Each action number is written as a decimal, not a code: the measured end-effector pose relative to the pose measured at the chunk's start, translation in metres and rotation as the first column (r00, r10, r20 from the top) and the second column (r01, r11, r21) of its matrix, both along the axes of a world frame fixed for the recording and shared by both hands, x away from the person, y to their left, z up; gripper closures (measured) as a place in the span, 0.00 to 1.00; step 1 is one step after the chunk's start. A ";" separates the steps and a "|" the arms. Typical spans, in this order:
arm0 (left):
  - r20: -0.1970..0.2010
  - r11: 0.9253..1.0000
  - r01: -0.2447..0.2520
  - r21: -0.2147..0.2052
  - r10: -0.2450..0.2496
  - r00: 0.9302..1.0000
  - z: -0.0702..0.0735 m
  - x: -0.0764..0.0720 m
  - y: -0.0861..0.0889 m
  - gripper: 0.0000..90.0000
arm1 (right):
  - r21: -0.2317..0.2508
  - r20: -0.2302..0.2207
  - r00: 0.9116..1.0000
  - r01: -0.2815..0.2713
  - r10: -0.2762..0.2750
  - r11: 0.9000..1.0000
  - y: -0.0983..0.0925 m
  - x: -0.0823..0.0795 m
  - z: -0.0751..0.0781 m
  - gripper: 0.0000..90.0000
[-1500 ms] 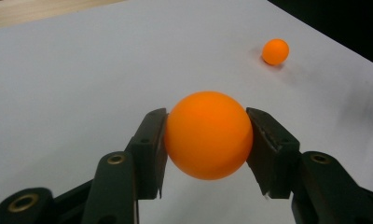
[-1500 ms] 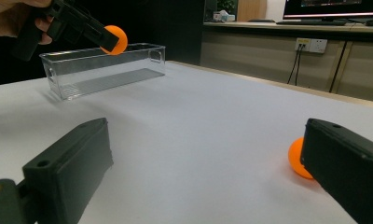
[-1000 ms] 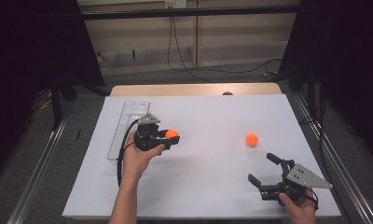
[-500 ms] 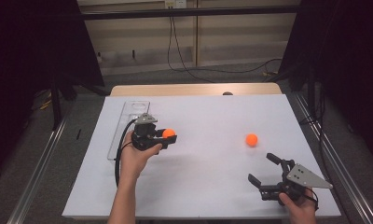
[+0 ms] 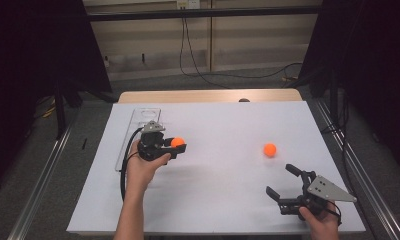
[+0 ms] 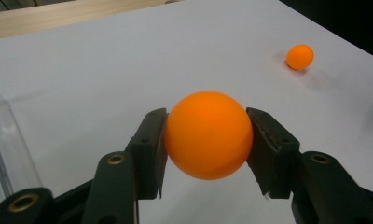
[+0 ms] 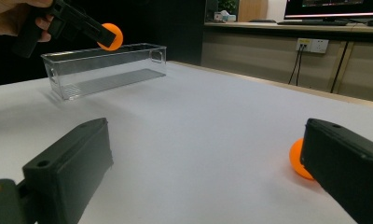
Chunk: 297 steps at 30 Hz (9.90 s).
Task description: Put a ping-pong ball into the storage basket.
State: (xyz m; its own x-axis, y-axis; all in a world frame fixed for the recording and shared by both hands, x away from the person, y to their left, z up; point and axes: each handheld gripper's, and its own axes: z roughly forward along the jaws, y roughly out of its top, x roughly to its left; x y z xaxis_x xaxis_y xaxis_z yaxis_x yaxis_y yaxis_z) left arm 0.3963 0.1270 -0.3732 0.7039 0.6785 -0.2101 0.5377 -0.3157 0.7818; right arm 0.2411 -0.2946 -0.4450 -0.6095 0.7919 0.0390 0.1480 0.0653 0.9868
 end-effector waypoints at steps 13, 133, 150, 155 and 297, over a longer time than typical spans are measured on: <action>0.005 0.999 -0.031 -0.007 0.031 1.000 0.001 0.000 0.010 0.56 | -0.001 0.000 1.000 -0.002 0.002 1.000 0.000 0.000 0.000 0.02; 0.056 0.972 -0.232 0.041 0.230 0.972 -0.002 0.003 0.063 0.56 | -0.002 -0.003 1.000 -0.013 0.013 1.000 0.000 -0.001 0.000 0.02; 0.050 0.963 -0.262 0.063 0.260 0.964 -0.008 0.004 0.071 0.56 | -0.002 -0.002 1.000 -0.015 0.015 1.000 0.000 -0.001 0.000 0.02; 0.050 0.959 -0.273 0.070 0.270 0.962 -0.010 0.005 0.073 0.56 | 0.001 -0.002 1.000 -0.015 0.015 1.000 0.000 -0.001 0.001 0.02; 0.019 0.979 -0.189 0.071 0.188 0.982 0.001 0.004 0.023 0.22 | 0.016 -0.011 1.000 -0.008 0.008 1.000 -0.003 -0.003 0.001 0.02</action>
State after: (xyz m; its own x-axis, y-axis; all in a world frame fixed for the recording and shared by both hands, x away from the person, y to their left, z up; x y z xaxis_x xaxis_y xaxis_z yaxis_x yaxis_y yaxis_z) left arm 0.4002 0.1502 -0.3726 0.5643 0.8121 -0.1482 0.5836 -0.2655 0.7674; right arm 0.2385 -0.2981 -0.4438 -0.6151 0.7863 0.0586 0.1582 0.0503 0.9861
